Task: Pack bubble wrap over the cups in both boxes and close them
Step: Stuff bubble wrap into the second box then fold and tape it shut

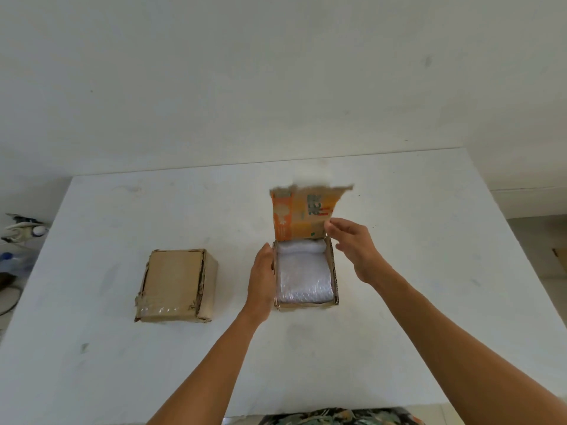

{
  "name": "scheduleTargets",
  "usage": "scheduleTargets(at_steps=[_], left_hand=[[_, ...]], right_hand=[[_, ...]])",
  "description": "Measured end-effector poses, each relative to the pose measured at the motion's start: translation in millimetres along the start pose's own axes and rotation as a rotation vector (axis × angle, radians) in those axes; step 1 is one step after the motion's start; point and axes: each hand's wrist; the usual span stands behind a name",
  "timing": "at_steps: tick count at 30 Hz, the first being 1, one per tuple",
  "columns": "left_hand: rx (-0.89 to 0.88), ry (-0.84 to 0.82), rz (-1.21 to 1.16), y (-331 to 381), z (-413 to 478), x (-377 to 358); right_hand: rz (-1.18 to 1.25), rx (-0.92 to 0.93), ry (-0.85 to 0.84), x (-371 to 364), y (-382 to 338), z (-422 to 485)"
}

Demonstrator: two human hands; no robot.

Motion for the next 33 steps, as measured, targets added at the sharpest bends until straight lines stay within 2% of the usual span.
scheduleTargets(at_steps=[2,7,12,16,18,23,26,33], left_hand=[[0.075,-0.001,-0.07,5,-2,-1],[0.178,-0.149,-0.084,15,-9,2],[0.249,-0.261,-0.117,15,-14,13],[0.265,-0.305,-0.093,5,-8,21],[0.29,-0.287,-0.05,4,-7,22],[0.353,-0.178,0.026,-16,-7,28],[0.369,-0.096,0.013,-20,-12,27],[0.276,-0.056,0.054,-33,-23,26]], right_hand=[[0.009,0.046,-0.015,0,8,-7],[0.045,0.124,-0.045,-4,16,-28],[0.065,0.099,-0.044,-5,27,-38],[-0.155,0.091,-0.027,-9,45,-38],[-0.273,0.058,0.006,-9,47,-42],[-0.351,0.061,0.011,-10,60,-50],[-0.308,0.063,-0.04,-12,66,-52],[-0.204,-0.051,-0.136,-10,68,-50]])
Point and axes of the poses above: each hand's wrist, its own z-axis towards the middle knuckle, its own x-axis out of the back of the hand, y = z × x, and after that the axes turned 15 degrees about -z, right-handed
